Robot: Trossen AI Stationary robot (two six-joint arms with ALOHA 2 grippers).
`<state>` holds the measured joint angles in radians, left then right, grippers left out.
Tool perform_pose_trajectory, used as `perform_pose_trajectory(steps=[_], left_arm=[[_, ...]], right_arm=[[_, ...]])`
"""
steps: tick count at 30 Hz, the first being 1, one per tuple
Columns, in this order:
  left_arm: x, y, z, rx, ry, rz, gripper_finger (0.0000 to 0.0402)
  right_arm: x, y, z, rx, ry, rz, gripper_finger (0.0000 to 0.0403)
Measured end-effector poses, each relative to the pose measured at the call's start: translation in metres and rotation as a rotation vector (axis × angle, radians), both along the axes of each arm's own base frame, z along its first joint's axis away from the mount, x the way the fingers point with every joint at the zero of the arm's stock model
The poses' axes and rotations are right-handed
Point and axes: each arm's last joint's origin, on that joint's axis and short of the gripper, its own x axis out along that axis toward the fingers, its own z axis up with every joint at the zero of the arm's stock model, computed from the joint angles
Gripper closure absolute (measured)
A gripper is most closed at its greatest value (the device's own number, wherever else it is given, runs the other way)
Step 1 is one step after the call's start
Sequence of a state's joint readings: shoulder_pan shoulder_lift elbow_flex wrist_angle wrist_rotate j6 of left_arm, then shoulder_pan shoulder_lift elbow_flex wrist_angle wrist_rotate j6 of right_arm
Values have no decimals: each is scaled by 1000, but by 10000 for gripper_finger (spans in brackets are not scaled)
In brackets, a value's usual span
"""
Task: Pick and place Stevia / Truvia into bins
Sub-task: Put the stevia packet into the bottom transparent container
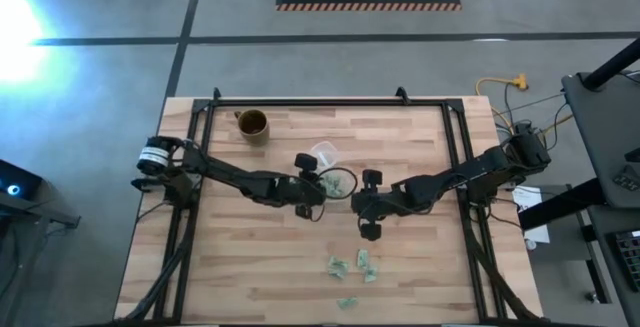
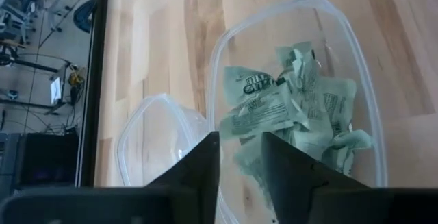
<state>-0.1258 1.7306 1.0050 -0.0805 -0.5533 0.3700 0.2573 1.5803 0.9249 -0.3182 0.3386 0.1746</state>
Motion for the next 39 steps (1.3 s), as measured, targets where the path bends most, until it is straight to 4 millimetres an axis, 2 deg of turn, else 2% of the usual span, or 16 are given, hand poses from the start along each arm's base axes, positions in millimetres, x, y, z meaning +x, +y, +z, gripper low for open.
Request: perform_pose_trajectory(steps=[4, 8, 13, 19, 23, 28, 39], left_arm=[[-5, 0, 0, -22, 25, 33, 288], [-19, -2, 6, -40, 87, 78, 279], [-43, -16, 32, -106, 63, 115, 279], [-74, -51, 66, -180, -34, 23, 279], [-95, -73, 75, -216, -73, -67, 279], [-114, -86, 76, -244, -91, -124, 278], [-118, -88, 79, -247, -122, -110, 278]], right_arm=[[0, 0, 0, 1, 0, -1, 342], [0, 0, 0, 13, -4, -16, 338], [-1, 0, -1, 40, 2, -41, 331], [-3, 6, -3, 211, 47, -10, 323], [-10, 23, -6, 316, 82, 23, 319], [-23, 52, -11, 317, 120, 118, 314], [-47, 115, -12, 354, 67, 337, 311]])
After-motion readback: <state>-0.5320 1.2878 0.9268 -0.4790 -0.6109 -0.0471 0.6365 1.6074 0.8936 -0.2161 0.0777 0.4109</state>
